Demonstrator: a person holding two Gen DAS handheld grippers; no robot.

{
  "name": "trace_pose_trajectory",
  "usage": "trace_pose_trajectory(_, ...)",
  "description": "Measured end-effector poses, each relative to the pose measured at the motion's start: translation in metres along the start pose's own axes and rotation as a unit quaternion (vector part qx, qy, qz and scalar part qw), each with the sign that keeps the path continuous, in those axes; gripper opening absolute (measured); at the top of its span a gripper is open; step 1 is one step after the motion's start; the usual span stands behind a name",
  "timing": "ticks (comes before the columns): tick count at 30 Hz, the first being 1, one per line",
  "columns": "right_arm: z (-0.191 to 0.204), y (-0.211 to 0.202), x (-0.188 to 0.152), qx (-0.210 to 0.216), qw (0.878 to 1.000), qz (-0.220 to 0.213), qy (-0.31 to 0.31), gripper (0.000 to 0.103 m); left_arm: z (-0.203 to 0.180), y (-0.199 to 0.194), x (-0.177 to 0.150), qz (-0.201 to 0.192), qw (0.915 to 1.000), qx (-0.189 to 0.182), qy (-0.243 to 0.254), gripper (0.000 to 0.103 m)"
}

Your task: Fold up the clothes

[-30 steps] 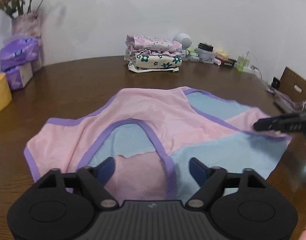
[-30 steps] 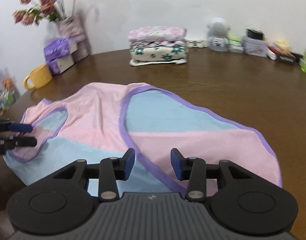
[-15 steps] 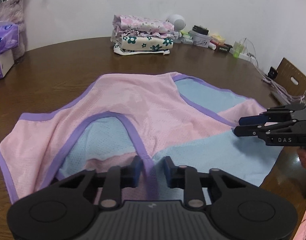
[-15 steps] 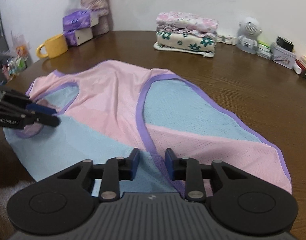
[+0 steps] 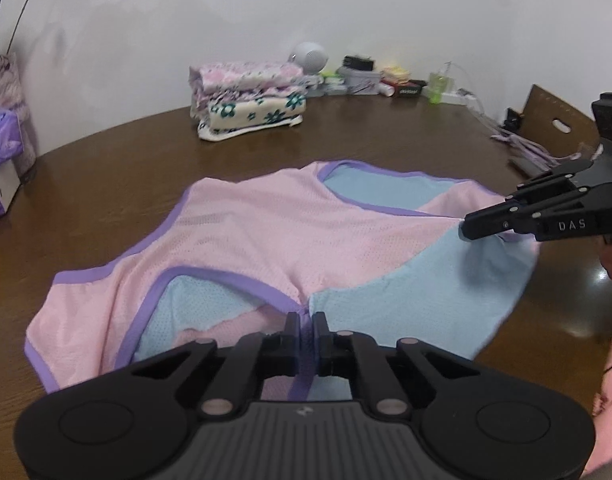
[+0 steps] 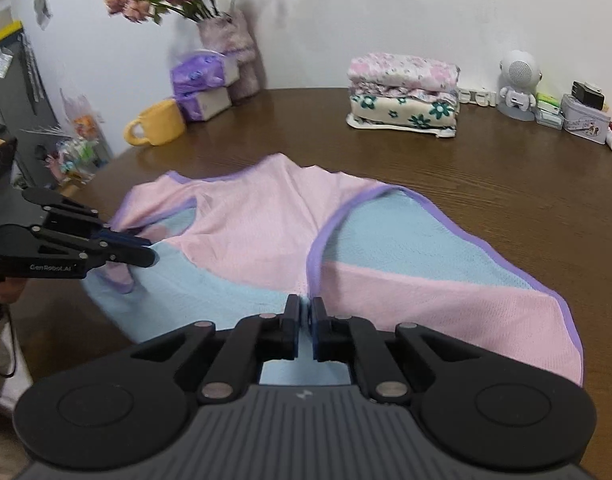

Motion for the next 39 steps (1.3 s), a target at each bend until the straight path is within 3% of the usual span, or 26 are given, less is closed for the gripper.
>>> trace_pose_trajectory(7, 0.008, -0.050, -0.022, 0.027, 0.999, -0.015, 0.013, 0.005, -0.031, -0.047, -0.020, -0.010, 0.9995, -0.028, 0.014, 0.005)
trace_pose_trajectory(14, 0.021, -0.069, -0.061, 0.033, 0.999, 0.008, 0.021, 0.005, -0.058, -0.061, -0.050, 0.005, 0.9990, -0.034, 0.027, 0.005)
trace_pose_trajectory(24, 0.033, -0.069, -0.112, 0.029, 0.998, 0.033, 0.041, 0.005, -0.076, -0.049, -0.095, 0.024, 0.9992, -0.023, 0.023, 0.005)
trace_pose_trajectory(39, 0.037, -0.061, -0.133, 0.012, 0.999, 0.038, 0.033, 0.006, -0.086, -0.040, -0.119, 0.029, 0.9983, -0.006, 0.050, 0.005)
Point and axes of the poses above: each gripper's, at about its wrist camera, not at the fingertips, and y roughly the way its jaws point, z to its left, x to its top, the point moved 2 cm from there along y, roughly the way its jaws point, and after that the axes turned 12 degrees about -x, right-handed, at the moved point
